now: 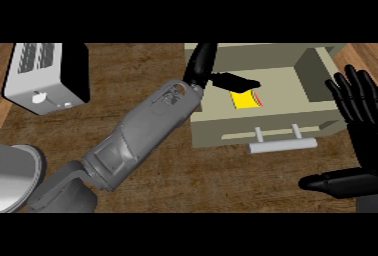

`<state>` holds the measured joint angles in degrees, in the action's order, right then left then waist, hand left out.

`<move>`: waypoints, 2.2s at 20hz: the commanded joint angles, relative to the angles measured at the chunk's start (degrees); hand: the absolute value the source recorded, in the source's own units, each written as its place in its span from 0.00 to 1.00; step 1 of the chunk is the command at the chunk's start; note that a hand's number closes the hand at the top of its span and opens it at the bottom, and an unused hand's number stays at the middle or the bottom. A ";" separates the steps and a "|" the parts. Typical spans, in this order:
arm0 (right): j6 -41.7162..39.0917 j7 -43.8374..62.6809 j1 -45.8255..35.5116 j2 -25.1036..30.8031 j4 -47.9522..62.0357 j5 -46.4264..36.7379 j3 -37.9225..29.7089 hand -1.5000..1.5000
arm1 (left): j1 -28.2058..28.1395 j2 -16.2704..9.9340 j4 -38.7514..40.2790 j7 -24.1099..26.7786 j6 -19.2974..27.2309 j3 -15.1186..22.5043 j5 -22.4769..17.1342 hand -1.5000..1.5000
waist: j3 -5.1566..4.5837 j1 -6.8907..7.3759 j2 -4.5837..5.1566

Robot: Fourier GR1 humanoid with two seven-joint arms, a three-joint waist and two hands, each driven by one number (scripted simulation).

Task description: Pick up the cup, place it into the drawer and close the drawer

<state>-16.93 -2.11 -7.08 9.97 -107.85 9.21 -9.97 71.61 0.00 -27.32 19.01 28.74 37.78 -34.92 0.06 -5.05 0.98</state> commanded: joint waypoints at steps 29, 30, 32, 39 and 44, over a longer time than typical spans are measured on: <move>2.72 -0.16 -0.40 3.77 2.61 -36.28 16.46 1.00 | -21.10 -19.03 -34.04 -5.34 -3.64 -11.98 -3.67 0.00 | -0.07 6.62 -1.06; 4.76 -2.87 2.75 3.73 2.18 -40.14 18.29 1.00 | -19.41 -23.27 -35.60 -9.01 -6.39 -13.96 -5.61 0.00 | -0.05 6.77 -1.20; 4.70 -3.94 -2.24 5.96 9.31 -42.67 17.66 1.00 | -26.92 -23.05 -37.52 -4.40 -7.31 -12.68 -4.72 0.00 | -0.07 7.84 -0.93; 10.91 -4.92 -8.99 5.66 25.01 -57.47 24.35 1.00 | -33.55 -28.43 -48.21 -8.34 -6.80 -14.84 -5.45 0.00 | -0.01 8.08 -0.99; 16.94 -9.68 -18.06 3.25 42.76 -61.88 23.43 1.00 | -39.31 -29.79 -47.86 -3.70 -11.22 -18.32 -5.17 0.00 | -0.02 7.09 -0.61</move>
<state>-3.64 -9.23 -18.37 15.03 -77.48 -49.09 13.67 36.08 -28.76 -73.83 13.74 19.32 21.22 -40.38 0.02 2.47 0.17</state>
